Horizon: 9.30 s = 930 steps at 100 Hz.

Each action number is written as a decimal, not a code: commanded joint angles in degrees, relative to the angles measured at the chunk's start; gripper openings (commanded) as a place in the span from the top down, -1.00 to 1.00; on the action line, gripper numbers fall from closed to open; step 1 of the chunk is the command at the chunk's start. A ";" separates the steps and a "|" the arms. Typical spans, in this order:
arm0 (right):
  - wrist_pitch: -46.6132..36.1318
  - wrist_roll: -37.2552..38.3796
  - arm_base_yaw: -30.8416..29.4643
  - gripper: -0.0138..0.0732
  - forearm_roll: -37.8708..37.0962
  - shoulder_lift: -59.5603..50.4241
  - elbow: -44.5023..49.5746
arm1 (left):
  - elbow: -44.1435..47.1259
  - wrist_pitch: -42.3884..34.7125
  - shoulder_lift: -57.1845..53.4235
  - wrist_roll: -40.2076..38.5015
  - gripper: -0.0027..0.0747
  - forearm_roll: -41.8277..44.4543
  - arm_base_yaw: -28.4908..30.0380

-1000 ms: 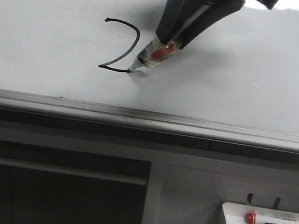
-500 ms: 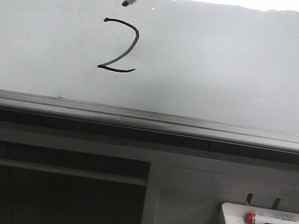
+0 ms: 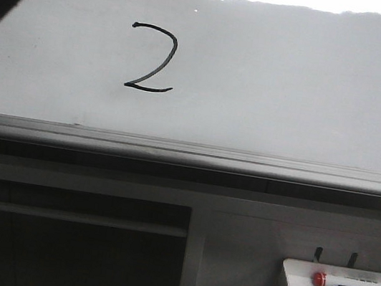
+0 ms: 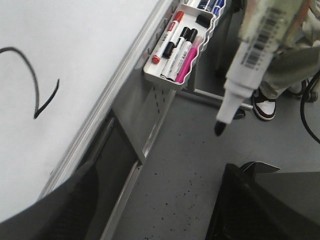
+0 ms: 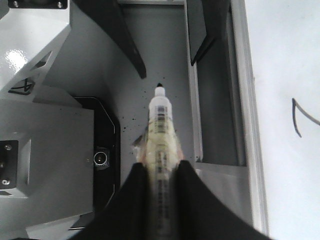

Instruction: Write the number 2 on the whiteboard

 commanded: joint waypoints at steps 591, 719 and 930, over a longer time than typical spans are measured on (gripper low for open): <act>-65.66 58.58 -21.75 0.84 -30.28 -56.71 68.67 | 26.79 -39.19 -37.17 -44.88 0.98 24.63 17.77; -65.43 58.58 -21.75 0.84 -30.28 -56.71 70.53 | 48.44 -53.25 -57.33 -45.24 0.98 24.67 26.93; -75.39 47.15 -45.00 0.84 -13.35 -77.22 86.59 | 48.44 -53.25 -57.33 -45.24 0.98 24.67 26.93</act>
